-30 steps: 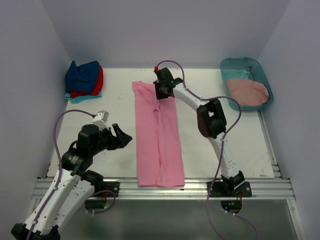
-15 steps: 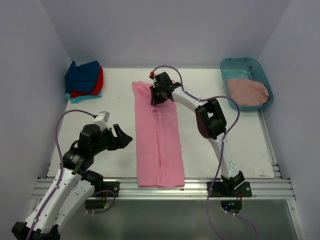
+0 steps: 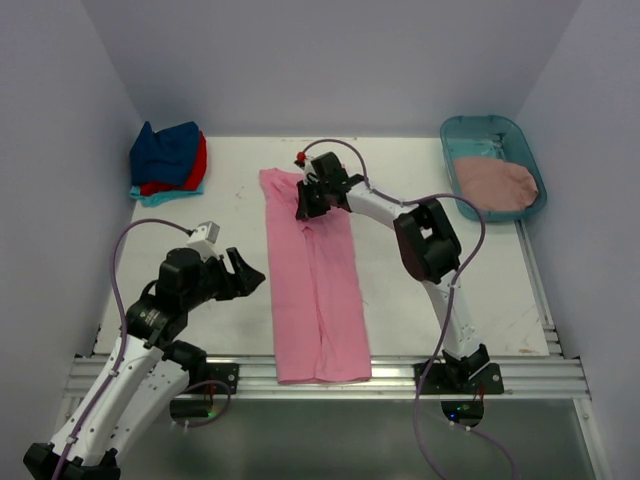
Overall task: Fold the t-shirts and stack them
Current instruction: Rotate the tshirt 90 degrees
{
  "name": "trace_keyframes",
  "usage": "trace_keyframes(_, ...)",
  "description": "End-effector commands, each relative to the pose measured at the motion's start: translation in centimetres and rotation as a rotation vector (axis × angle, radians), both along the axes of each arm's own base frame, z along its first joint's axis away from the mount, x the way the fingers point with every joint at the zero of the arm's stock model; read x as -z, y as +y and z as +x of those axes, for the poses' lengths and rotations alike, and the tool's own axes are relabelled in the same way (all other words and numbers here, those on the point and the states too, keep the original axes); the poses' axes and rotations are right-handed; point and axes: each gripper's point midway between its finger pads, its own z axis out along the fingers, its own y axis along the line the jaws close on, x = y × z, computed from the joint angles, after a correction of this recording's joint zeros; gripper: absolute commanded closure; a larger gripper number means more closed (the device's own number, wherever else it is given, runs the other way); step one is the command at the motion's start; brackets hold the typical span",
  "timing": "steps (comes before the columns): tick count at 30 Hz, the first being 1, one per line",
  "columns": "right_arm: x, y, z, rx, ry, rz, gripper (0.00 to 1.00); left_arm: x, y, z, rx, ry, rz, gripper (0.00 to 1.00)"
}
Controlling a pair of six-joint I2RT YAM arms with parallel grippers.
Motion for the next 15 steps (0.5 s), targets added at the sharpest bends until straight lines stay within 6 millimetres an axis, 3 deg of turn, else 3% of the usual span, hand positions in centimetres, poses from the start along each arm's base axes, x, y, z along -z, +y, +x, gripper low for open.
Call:
trace_keyframes(1, -6.9, 2.1, -0.3, -0.085, -0.122, 0.153, 1.0, -0.5, -0.3, 0.4, 0.01, -0.036, -0.007, 0.27)
trace_keyframes(8, -9.0, 3.1, -2.8, -0.175, -0.106, 0.244, 1.0, -0.6, -0.2, 0.4, 0.007, -0.039, -0.008, 0.27)
trace_keyframes(11, -8.8, 3.3, -3.5, -0.208, -0.091, 0.23, 1.0, -0.6, -0.2, 0.4, 0.008, -0.039, -0.009, 0.27)
trace_keyframes(15, -6.9, 3.8, -4.7, -0.246, -0.036, 0.186, 1.0, -0.6, -0.2, 0.4, 0.008, -0.039, -0.009, 0.27)
